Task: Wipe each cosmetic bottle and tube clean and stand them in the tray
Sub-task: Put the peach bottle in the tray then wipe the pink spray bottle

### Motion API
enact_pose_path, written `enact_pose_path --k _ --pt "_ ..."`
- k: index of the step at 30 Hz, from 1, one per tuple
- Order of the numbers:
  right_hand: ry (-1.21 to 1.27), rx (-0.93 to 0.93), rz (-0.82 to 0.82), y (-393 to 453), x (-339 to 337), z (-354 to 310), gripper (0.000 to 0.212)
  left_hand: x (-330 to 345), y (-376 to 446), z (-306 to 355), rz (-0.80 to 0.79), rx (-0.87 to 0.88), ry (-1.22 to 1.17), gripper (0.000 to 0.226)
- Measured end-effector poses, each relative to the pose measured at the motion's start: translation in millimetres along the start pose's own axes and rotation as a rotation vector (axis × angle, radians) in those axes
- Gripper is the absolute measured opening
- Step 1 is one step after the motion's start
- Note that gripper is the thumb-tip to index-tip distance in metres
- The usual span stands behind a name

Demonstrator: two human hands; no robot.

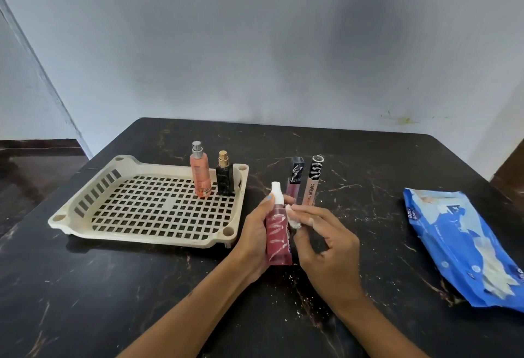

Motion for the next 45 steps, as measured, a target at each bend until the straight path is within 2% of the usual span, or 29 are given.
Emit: enact_pose_path --k 5,10,33,38,45 --pt "0.016 -0.005 -0.043 -4 1 -1 0.026 1 -1 1 -0.005 -0.003 0.028 0.035" --pt "0.037 0.058 -0.002 -4 -5 6 0.021 0 0 0 0.007 -0.004 0.064 0.033" --pt "-0.040 -0.025 -0.010 -9 -4 -5 0.020 -4 -2 2 0.018 -0.019 0.103 0.033" --pt "-0.064 0.059 0.003 -9 -5 5 0.023 -6 -2 3 0.031 -0.016 0.137 0.036" --pt "-0.039 0.011 0.010 -7 -8 0 0.023 -6 1 1 0.025 -0.015 0.129 0.033"
Point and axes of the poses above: each hand's wrist, its own y-axis towards the middle knuckle, its own x-axis out of the palm, z = x × y, the point moved 10 cm from there along y, towards the middle knuckle, and after that the axes turned 11 degrees about -y, right-handed, at the moved point
